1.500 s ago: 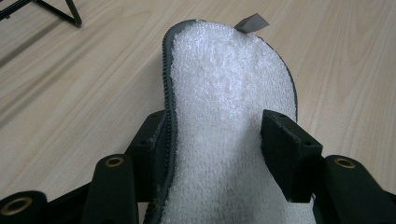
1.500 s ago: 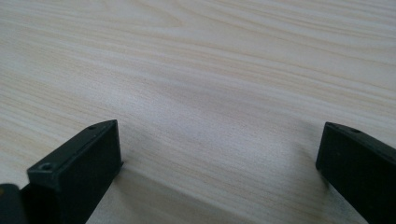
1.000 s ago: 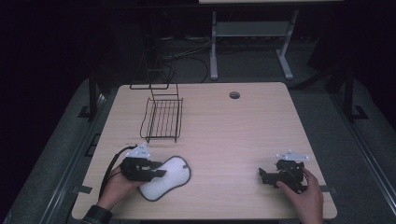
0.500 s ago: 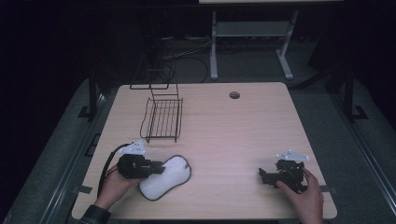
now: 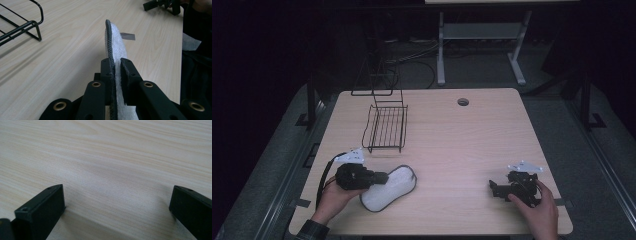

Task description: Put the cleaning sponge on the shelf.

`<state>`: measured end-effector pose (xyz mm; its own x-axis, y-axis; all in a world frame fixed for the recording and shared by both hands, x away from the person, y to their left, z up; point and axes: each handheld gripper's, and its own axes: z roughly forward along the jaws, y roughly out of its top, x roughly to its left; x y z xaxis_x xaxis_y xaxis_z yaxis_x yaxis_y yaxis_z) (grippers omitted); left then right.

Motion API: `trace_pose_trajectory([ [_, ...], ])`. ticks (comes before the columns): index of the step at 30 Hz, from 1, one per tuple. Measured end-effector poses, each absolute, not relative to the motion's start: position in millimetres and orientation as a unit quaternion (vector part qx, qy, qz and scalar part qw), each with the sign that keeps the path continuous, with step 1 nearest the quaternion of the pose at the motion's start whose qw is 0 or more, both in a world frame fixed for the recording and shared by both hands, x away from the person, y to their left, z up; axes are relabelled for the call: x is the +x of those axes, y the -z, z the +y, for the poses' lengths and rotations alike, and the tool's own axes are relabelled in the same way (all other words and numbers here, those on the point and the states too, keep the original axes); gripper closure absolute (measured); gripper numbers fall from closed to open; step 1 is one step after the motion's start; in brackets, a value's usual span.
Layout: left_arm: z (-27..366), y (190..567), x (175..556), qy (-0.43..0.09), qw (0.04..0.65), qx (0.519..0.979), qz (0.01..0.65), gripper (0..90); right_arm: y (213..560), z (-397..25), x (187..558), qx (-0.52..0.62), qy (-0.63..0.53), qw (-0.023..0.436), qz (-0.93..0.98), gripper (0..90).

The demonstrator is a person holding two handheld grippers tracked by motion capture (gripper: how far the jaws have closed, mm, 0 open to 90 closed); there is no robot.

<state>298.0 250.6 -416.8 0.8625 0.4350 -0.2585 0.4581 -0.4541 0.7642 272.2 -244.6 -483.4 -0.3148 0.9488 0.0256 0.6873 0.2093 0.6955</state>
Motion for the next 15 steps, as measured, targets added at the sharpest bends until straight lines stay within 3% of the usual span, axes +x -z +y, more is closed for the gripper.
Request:
trace_pose_trajectory([
  [15, 249.2, 413.0, 297.0, 0.002, 0.451, 0.849, 0.277, 81.6, 483.3, -244.6, 272.1, 0.547, -0.311, 0.21, 0.749, 0.0],
])
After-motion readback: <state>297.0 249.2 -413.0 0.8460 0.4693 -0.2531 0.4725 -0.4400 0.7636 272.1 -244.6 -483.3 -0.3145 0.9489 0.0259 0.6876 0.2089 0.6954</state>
